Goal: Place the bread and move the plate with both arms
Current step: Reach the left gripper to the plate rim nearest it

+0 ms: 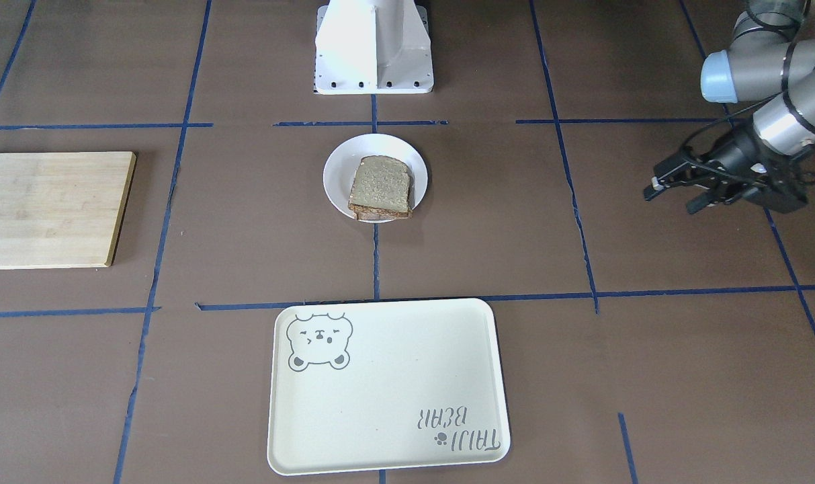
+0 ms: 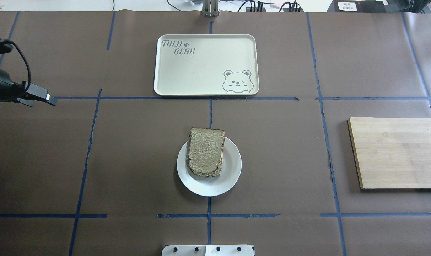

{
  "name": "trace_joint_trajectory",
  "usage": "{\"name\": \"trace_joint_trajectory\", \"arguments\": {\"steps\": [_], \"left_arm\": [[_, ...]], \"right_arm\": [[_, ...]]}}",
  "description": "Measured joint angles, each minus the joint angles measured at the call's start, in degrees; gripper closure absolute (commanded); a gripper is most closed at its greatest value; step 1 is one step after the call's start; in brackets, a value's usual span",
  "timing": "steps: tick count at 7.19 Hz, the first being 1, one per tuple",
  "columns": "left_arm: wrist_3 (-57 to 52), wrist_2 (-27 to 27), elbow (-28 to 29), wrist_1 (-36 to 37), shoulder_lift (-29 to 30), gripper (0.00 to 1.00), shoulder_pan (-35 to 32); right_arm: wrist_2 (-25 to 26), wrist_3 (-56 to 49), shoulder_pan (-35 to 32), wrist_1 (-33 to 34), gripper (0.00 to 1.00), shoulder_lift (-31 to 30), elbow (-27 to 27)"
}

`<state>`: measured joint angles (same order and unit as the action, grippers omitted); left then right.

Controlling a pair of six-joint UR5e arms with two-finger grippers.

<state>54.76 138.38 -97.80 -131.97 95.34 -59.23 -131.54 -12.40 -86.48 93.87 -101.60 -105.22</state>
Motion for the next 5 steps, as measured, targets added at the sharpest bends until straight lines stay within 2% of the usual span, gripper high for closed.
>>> {"name": "trace_joint_trajectory", "arguments": {"steps": [2,5], "left_arm": [[13.5,-5.2,0.2,-10.8,1.0,0.00,7.9],[25.0,-14.7,0.4,-20.7,3.3,0.00,18.3]], "right_arm": [[0.0,0.0,0.0,0.0,0.00,0.0,0.0],[-0.1,0.0,0.0,0.0,0.00,0.1,0.0]]}}
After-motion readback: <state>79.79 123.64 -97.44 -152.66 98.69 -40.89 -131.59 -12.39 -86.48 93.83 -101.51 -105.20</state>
